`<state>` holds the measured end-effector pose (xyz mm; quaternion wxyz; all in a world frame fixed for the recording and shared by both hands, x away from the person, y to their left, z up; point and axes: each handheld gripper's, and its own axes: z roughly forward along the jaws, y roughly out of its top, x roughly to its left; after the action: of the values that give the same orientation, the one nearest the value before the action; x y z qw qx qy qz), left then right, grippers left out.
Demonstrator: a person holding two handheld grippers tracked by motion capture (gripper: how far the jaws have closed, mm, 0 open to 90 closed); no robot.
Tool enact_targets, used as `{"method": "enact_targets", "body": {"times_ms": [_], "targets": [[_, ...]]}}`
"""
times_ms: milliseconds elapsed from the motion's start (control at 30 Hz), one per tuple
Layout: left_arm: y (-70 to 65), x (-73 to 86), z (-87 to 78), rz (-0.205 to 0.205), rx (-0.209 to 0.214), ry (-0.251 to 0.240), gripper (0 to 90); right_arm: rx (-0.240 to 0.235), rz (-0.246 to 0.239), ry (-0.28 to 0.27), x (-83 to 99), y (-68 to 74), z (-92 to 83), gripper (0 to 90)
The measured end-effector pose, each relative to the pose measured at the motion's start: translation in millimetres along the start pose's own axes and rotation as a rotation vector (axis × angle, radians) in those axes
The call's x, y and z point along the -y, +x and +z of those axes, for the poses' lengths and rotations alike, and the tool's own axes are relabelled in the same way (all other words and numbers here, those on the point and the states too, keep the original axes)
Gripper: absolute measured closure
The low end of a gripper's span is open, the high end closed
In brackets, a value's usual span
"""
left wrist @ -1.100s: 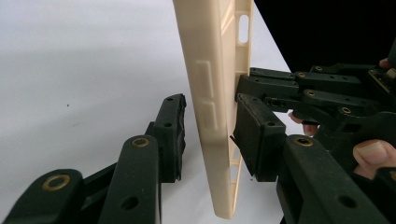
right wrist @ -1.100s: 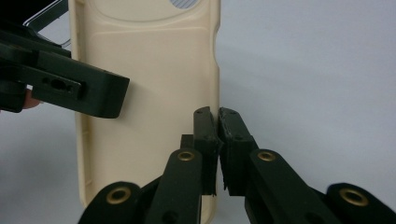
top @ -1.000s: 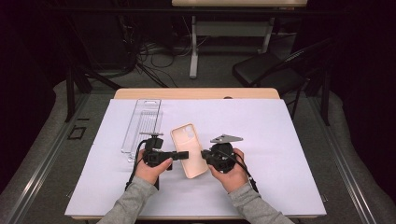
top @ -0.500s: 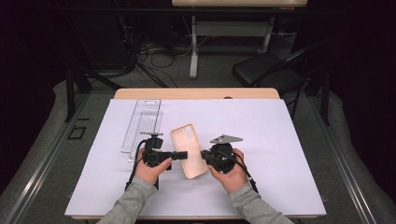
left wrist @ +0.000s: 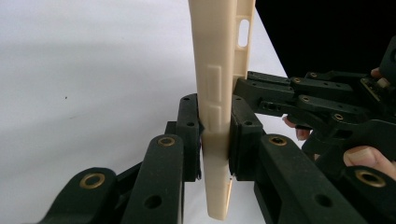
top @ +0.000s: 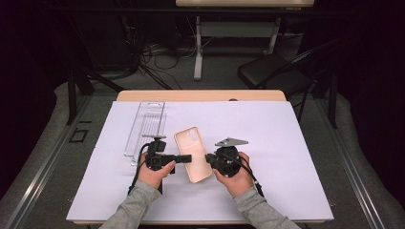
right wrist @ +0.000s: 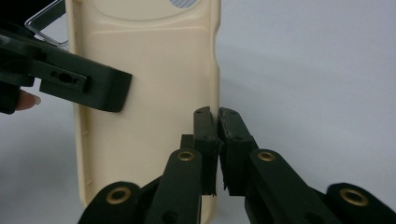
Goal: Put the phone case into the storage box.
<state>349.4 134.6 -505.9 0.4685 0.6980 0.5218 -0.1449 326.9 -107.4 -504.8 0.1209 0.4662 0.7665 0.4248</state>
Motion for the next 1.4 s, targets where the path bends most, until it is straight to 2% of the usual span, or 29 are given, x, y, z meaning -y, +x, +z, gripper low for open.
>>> {"method": "enact_targets", "body": {"times_ms": [233, 900, 1400], "targets": [[1.3, -0.1, -0.1, -0.009, 0.002, 0.005, 78.6, -0.003, 0.000, 0.003, 0.0, -0.3, 0.0, 86.5], [7.0, -0.3, -0.3, -0.056, 0.048, 0.002, 79.8, -0.018, 0.006, 0.002, 0.2, -1.9, 0.9, 86.4], [6.7, 0.1, -1.0, -0.053, 0.053, 0.001, 80.0, -0.026, 0.009, 0.010, 0.3, -2.2, 1.6, 85.7]]}}
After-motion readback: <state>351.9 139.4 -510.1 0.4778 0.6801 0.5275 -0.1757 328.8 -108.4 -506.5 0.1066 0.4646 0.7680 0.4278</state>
